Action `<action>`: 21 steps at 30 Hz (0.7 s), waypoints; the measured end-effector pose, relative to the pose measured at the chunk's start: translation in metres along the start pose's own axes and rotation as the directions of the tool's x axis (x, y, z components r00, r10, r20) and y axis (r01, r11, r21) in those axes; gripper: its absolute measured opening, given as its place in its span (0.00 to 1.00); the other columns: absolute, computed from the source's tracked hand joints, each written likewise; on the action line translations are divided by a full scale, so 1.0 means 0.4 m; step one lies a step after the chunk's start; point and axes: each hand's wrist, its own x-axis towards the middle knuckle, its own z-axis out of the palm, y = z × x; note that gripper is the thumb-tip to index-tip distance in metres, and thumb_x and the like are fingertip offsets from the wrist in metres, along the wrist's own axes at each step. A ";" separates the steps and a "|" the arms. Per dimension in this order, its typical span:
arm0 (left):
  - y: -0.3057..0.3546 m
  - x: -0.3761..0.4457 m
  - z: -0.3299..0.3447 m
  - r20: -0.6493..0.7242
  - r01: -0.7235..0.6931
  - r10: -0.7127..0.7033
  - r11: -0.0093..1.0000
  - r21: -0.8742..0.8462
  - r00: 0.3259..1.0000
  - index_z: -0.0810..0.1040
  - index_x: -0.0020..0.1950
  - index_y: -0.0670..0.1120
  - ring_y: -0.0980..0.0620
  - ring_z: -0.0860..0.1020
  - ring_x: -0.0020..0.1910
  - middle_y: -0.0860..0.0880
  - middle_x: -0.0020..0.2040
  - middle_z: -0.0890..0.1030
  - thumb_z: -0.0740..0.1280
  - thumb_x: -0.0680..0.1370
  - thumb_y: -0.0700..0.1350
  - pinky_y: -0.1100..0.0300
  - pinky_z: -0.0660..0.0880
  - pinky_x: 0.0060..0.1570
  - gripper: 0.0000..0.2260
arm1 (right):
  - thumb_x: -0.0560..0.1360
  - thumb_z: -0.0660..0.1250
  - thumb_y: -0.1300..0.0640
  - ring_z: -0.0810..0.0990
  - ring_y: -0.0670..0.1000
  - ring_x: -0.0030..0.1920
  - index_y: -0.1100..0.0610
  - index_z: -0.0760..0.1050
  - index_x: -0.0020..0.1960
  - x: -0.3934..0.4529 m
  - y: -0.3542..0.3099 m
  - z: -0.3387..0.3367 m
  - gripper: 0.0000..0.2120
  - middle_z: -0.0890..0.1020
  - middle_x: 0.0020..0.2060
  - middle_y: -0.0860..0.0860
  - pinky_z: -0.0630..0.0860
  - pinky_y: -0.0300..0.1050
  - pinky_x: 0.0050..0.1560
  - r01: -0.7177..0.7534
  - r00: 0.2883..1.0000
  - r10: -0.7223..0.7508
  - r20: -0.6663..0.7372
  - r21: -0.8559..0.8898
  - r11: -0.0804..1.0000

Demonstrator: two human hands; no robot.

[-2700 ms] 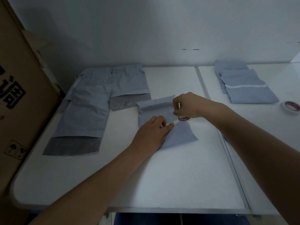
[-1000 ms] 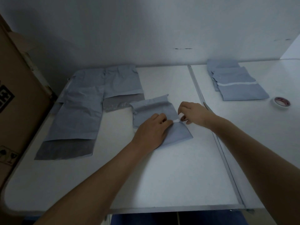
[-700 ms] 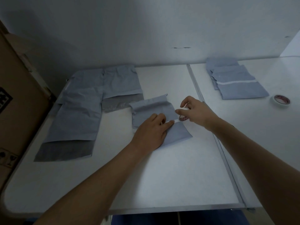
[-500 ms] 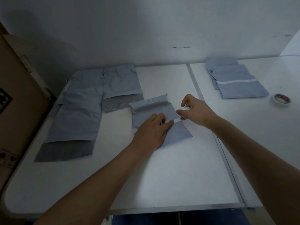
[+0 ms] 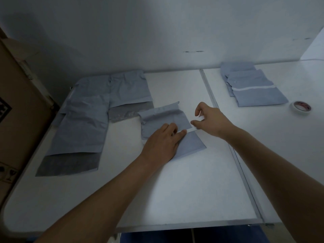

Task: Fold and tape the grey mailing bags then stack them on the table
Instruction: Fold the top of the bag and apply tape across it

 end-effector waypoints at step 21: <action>-0.028 0.007 -0.034 0.100 -0.134 0.141 0.988 -0.073 0.985 0.77 0.63 0.44 0.47 0.74 0.44 0.46 0.50 0.77 0.68 0.71 0.37 0.52 0.75 0.33 0.20 | 0.77 0.64 0.49 0.73 0.45 0.41 0.52 0.76 0.49 -0.009 -0.019 0.017 0.07 0.78 0.43 0.48 0.64 0.35 0.34 0.032 0.999 -0.033 0.028 0.041 0.999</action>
